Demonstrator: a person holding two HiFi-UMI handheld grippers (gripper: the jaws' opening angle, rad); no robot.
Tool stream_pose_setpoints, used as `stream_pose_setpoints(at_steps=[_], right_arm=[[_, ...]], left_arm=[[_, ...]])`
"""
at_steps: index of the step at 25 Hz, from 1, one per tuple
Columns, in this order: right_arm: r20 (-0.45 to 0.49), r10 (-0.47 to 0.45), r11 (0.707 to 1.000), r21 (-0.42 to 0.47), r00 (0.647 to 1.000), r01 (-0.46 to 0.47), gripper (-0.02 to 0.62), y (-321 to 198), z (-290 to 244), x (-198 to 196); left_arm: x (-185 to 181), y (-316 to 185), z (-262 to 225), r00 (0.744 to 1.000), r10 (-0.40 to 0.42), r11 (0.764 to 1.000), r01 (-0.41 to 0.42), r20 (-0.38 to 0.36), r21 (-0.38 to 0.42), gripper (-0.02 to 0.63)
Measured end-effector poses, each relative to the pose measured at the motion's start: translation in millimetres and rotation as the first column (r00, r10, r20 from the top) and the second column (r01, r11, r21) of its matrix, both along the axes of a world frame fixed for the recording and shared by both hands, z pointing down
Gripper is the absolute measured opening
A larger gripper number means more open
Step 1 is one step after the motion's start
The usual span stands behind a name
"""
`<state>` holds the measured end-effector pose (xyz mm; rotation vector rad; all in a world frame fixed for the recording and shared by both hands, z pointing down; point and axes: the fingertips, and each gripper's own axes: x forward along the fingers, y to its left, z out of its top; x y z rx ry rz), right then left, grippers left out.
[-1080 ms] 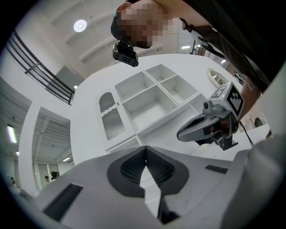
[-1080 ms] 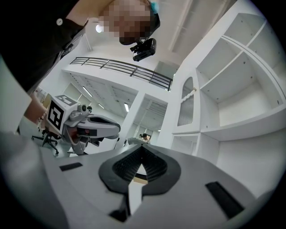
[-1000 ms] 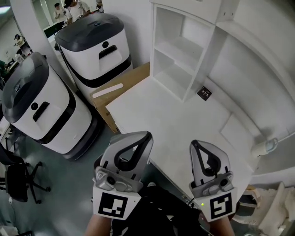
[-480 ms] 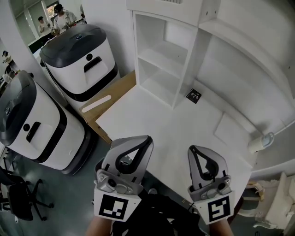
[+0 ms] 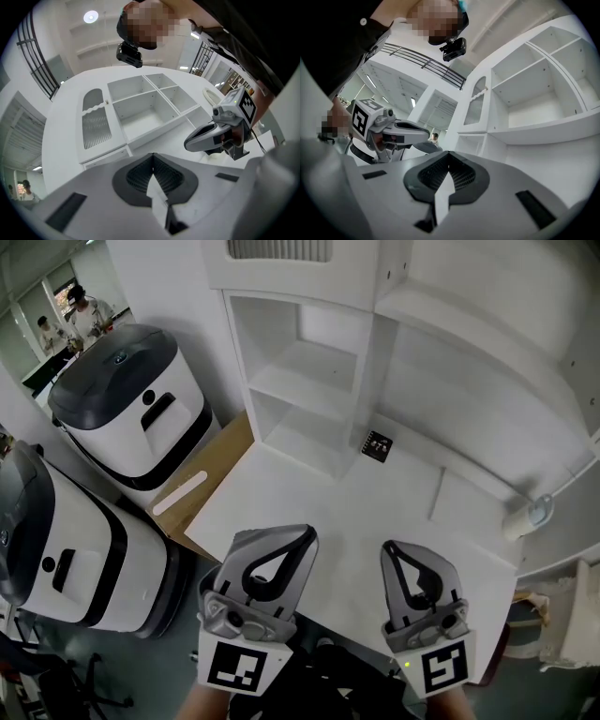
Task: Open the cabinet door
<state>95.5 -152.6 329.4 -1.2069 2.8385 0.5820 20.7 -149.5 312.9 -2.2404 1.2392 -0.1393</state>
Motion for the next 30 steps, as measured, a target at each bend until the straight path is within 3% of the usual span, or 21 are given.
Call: stream_pose_setpoints(at_steps=[10,30], right_arm=[[-0.016,0.105,0.994,0.039,0.994,-0.105,0.000,-25,-12,-25],[-0.056,0.271,0.941,0.224,0.961,-0.253,0.000,-52,-76,-36]], left_arm=[[-18,-36,-8,0.991,0.134,0.991,-0.133,-0.020,0.020,0.000],[-12,-72,-57,0.942,0.335,0.929,-0.331,0.007,0.167,0.000]])
